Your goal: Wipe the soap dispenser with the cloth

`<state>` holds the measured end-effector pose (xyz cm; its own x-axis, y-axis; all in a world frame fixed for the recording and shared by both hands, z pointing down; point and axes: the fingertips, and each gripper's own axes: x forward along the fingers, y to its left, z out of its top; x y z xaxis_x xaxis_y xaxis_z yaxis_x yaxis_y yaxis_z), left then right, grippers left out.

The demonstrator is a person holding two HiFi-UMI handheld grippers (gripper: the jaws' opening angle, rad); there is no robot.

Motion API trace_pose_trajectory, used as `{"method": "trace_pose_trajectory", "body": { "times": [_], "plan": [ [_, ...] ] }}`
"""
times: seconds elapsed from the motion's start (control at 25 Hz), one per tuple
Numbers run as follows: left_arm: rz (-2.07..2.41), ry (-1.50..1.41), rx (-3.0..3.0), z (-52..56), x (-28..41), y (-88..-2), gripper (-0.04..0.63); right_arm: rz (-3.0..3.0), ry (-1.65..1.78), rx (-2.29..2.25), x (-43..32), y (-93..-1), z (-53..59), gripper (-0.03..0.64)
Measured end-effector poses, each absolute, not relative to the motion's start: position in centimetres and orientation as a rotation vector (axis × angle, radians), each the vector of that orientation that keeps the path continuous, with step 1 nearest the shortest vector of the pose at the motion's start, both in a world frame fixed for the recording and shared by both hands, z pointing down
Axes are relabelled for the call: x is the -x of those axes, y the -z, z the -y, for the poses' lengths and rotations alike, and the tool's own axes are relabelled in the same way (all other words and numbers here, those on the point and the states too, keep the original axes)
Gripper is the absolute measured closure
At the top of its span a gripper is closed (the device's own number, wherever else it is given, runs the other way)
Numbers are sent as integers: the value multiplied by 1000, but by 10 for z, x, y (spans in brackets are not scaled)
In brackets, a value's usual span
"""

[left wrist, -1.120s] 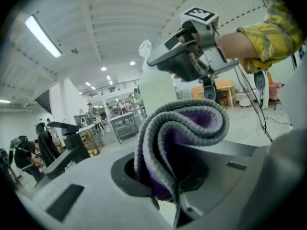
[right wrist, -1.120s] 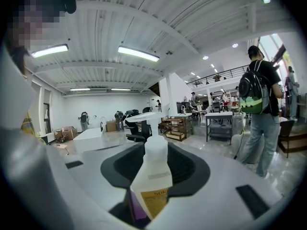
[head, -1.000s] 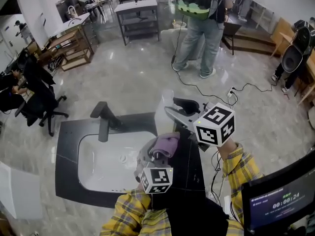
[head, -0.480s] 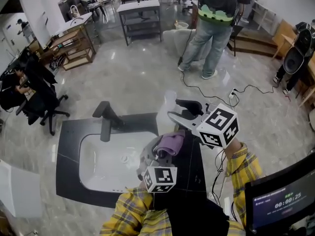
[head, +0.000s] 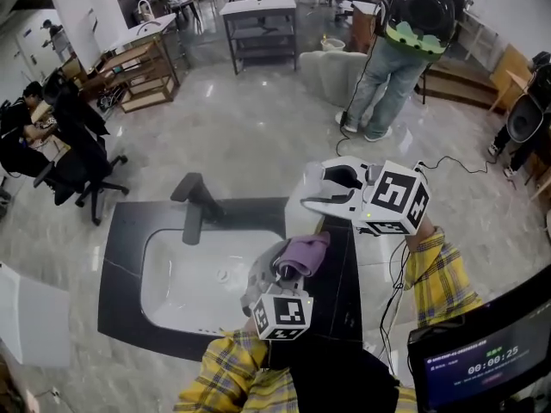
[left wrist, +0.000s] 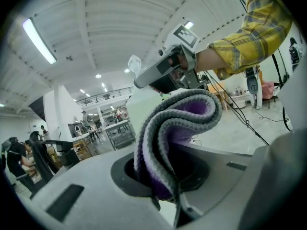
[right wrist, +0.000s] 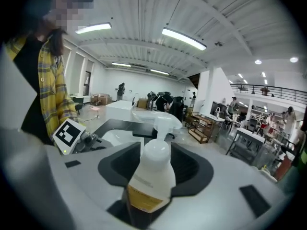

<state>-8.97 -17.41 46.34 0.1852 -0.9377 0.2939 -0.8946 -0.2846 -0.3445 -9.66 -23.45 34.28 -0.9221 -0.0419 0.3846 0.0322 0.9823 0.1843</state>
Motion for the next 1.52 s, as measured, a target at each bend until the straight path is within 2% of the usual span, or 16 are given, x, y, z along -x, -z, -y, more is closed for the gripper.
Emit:
{"method": "trace_pose_trajectory", "body": {
  "times": [0.32,1.08,1.52],
  "plan": [
    [-1909,688,2313,179,110,-465,523,2774,153,68,99,-344,237,449],
    [-2006,642,2282,175,123,-454,523,2738,-254,-571,84,-342,244,457],
    [-1879,584,2094,160,107,-405,523,2722,-512,-776,85,-342,241,456]
  ]
}}
